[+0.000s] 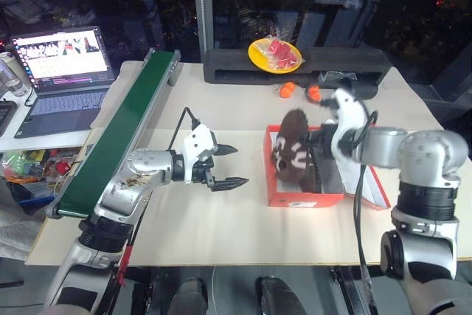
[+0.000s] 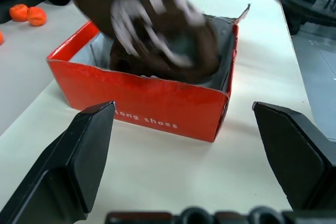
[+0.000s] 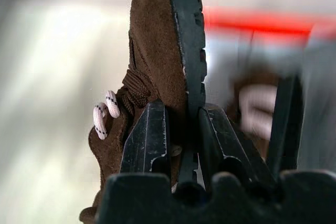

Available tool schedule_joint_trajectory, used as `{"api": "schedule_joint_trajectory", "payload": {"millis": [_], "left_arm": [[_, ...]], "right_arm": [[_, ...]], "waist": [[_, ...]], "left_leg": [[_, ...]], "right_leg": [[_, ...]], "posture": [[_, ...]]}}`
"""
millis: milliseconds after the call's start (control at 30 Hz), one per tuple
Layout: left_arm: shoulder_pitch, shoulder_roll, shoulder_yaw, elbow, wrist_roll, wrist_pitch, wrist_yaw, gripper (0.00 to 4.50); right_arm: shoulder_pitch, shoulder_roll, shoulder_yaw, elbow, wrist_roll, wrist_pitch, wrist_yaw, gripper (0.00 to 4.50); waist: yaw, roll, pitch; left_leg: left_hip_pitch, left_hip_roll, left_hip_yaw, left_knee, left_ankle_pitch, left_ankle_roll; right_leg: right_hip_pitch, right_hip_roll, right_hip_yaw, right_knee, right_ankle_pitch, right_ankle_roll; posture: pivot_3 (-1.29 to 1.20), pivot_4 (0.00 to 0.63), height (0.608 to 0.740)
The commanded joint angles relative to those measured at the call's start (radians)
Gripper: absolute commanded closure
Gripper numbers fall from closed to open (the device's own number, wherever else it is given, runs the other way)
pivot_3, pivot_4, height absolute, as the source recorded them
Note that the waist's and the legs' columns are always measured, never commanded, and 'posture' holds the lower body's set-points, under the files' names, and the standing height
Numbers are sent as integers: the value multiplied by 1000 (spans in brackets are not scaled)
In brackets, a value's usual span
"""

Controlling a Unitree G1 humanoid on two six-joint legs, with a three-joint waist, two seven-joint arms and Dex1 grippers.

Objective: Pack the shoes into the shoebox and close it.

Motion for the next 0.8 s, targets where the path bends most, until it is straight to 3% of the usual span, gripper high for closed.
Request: {"api": "schedule_joint_trajectory", "payload": {"millis": [33, 433, 600, 667, 800], "left_arm": [[-11, -8, 4, -20, 14, -29, 8, 10], [-12, -25, -1, -18, 35, -33, 17, 10], [-13, -36, -5, -13, 45, -38, 22, 10], [-12, -37, -6, -11, 48, -40, 24, 0], [-6, -37, -2, -19, 50, -37, 25, 0]], "right_arm": [[25, -23, 95, -11, -86, -70, 64, 4043], [0, -20, 475, 213, -413, -335, 317, 4043], [8, 29, 457, 319, -477, -385, 358, 4043], [13, 55, 389, 311, -466, -379, 354, 3161], [-18, 61, 273, 212, -477, -323, 305, 1913]], "waist": [[-2, 0, 0], [-2, 0, 0], [-2, -3, -3], [-3, -6, -5], [-1, -5, -4]], "left_leg": [[0, 0, 0, 0, 0, 0], [2, 0, 0, 1, 0, 0], [5, 0, 0, 1, 0, 0], [7, 0, 0, 1, 0, 0], [7, 0, 0, 1, 0, 0]], "right_leg": [[0, 0, 0, 0, 0, 0], [2, 0, 0, 1, 0, 0], [5, 0, -1, 1, 0, 0], [6, 0, -1, 1, 0, 0], [6, 0, -1, 1, 0, 0]], "posture": [[0, 150, 719], [0, 150, 719], [0, 150, 719], [0, 150, 719], [0, 150, 719]]}}
